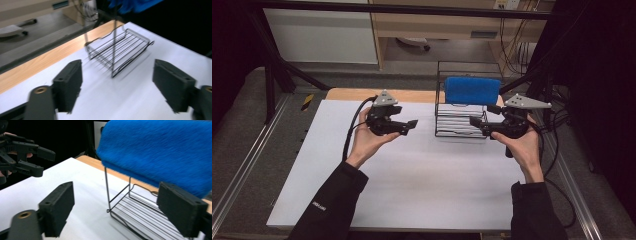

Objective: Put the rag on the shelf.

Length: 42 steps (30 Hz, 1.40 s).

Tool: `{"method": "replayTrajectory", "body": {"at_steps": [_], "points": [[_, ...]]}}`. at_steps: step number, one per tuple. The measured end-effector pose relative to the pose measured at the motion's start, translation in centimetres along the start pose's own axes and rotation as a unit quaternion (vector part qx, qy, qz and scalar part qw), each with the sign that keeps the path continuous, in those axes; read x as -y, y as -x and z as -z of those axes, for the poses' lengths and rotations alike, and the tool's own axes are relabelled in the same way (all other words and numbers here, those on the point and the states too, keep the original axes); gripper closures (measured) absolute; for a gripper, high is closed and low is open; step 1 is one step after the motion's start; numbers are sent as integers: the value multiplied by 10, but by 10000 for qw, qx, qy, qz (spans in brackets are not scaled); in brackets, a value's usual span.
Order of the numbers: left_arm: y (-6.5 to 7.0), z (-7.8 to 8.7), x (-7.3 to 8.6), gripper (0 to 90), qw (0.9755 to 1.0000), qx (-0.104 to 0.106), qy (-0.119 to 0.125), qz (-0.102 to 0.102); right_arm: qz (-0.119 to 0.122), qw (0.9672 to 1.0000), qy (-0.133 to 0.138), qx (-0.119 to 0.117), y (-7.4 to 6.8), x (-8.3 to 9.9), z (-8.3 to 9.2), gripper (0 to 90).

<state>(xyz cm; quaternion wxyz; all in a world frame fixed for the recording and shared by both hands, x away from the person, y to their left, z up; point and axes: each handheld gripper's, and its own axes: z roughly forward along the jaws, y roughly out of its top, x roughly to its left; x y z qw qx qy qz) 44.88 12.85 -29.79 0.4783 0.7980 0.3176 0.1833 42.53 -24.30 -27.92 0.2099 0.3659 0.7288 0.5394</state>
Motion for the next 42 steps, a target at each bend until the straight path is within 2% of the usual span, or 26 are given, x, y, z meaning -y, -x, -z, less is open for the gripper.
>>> {"method": "replayTrajectory", "body": {"at_steps": [6, 11, 17, 20, 22, 27, 34, 38, 41, 42], "points": [[-15, 22, 41, 144, 9998, -159, -80, 123, 0, 9998, -35, -193, -10, 18, -8, 65], [-23, 35, 79, 86, 9990, -313, -233, 240, -160, 9988, -363, -279, -13, 40, -18, 35], [-30, 45, 125, 76, 9971, -452, -444, 421, -234, 9972, -634, -317, -14, 73, -27, 46], [-33, 51, 144, 78, 9964, -511, -527, 429, -301, 9952, -869, -324, -15, 89, -29, 36], [-36, 56, 156, 82, 9958, -526, -539, 516, -309, 9941, -995, -297, -15, 99, -29, 44], [-39, 65, 175, 83, 9947, -551, -673, 550, -317, 9925, -1126, -358, -15, 125, -27, 36], [-38, 77, 191, 82, 9957, -485, -562, 557, -315, 9894, -1386, -315, -12, 157, -18, 28], [-37, 80, 199, 81, 9954, -537, -625, 489, -367, 9874, -1516, -267, -9, 169, -11, 32], [-38, 82, 204, 81, 9947, -553, -671, 540, -369, 9862, -1594, -262, -8, 174, -6, 30], [-38, 82, 206, 81, 9945, -570, -675, 563, -360, 9867, -1567, -249, -7, 175, -5, 31]]}}
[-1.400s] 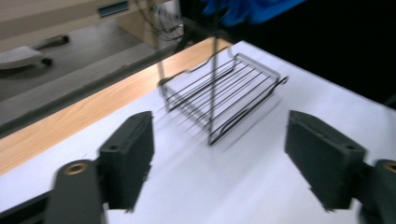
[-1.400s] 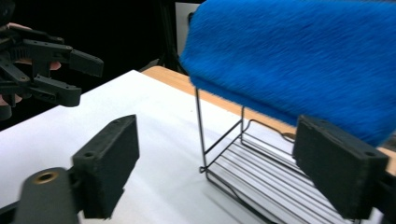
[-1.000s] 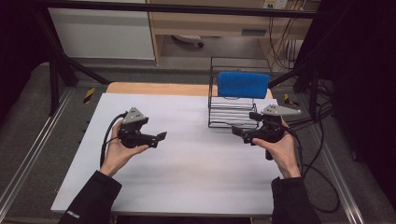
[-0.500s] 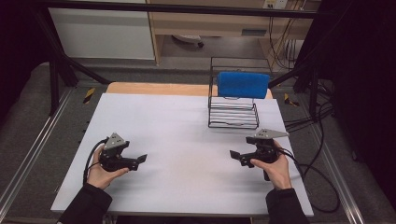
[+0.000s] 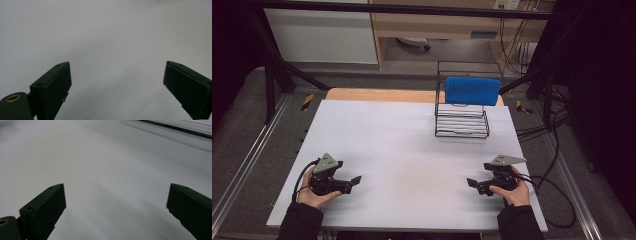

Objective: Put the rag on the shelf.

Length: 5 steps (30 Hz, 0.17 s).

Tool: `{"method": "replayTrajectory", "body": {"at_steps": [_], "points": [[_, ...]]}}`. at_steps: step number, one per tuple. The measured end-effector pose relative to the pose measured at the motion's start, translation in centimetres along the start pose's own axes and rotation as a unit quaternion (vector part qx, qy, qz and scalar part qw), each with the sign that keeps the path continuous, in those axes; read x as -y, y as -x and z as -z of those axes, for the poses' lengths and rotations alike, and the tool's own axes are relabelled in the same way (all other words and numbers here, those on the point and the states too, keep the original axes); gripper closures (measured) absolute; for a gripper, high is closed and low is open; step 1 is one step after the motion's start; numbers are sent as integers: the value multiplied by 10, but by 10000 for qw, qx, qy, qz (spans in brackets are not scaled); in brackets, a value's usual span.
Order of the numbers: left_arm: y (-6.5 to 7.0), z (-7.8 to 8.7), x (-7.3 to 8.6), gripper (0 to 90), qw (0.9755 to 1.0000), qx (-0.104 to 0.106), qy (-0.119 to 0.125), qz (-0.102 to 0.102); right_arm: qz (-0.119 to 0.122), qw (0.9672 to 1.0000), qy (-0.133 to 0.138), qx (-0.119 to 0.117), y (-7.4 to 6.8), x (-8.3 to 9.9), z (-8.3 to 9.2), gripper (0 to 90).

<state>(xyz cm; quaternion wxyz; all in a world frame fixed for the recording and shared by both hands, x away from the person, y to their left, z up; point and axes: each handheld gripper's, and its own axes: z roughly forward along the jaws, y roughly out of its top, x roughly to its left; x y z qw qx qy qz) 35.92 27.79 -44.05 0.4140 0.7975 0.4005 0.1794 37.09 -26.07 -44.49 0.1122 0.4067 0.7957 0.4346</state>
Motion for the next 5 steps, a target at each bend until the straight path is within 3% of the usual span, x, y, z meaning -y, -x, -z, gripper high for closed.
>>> {"method": "replayTrajectory", "body": {"at_steps": [5], "points": [[-2, 0, 3, 81, 10000, -29, -9, 37, -5, 10000, -36, -24, -1, 1, 1, 28]]}}
